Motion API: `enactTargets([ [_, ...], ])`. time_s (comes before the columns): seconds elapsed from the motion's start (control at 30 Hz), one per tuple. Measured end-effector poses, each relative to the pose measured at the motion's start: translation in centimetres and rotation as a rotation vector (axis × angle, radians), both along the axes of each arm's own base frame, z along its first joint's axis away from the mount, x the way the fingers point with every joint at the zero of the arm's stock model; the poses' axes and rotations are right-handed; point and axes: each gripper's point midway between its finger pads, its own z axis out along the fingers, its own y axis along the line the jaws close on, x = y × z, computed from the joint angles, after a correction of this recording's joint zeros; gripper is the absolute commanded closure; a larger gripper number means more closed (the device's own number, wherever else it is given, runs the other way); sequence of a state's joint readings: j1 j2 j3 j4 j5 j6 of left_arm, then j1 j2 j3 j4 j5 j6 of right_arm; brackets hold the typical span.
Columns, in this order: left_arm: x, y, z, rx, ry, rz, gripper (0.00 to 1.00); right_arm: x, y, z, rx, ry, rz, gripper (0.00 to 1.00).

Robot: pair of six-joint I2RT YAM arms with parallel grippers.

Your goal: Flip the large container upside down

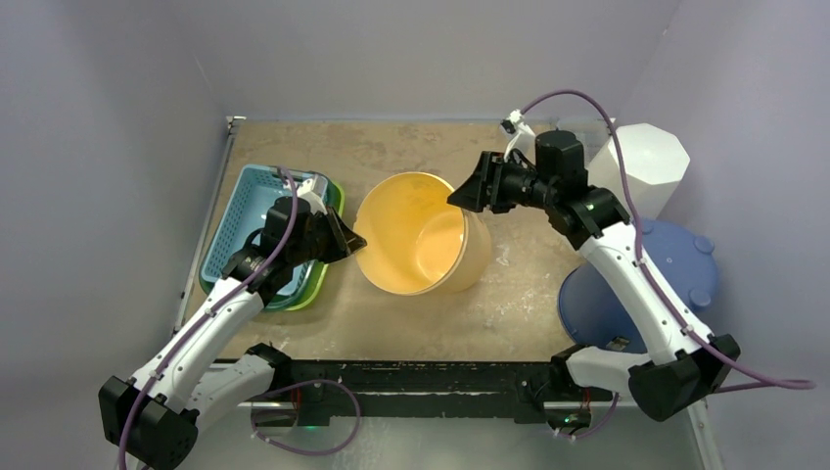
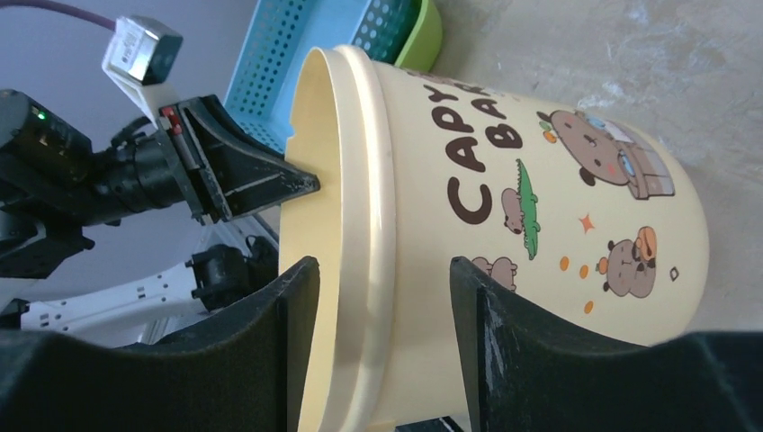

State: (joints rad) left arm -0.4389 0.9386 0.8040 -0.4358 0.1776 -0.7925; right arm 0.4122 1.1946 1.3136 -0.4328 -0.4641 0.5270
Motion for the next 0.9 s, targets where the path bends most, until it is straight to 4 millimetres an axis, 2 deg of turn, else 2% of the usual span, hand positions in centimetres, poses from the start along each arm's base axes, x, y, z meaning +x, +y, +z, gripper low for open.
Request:
enactTargets([
  [0.13, 0.0, 0.1, -0.2, 0.006, 0.004, 0.003, 1.00, -0.4, 1.2, -1.5, -0.044, 0.033, 0.045, 0.53],
  [0.47, -0.4, 0.8, -1.3, 0.044, 0.036, 0.017, 1.00, -0.9, 4.1, 0.6, -0.090, -0.050, 0.074, 0.66],
  [0.53, -0.5, 0.8, -1.5, 0.046, 0.040, 0.017, 1.00, -1.0, 4.3, 0.5, -0.094, -0.049, 0.076, 0.63],
  [0.63, -0.5, 0.8, -1.4, 0.044, 0.039, 0.015, 1.00, -0.9, 4.1, 0.5, -0.100, -0.048, 0.066, 0.54],
  [0.9, -0.5, 0.7, -1.3, 0.040, 0.035, 0.013, 1.00, -0.7, 3.8, 0.0, -0.179, -0.032, 0.040, 0.51],
])
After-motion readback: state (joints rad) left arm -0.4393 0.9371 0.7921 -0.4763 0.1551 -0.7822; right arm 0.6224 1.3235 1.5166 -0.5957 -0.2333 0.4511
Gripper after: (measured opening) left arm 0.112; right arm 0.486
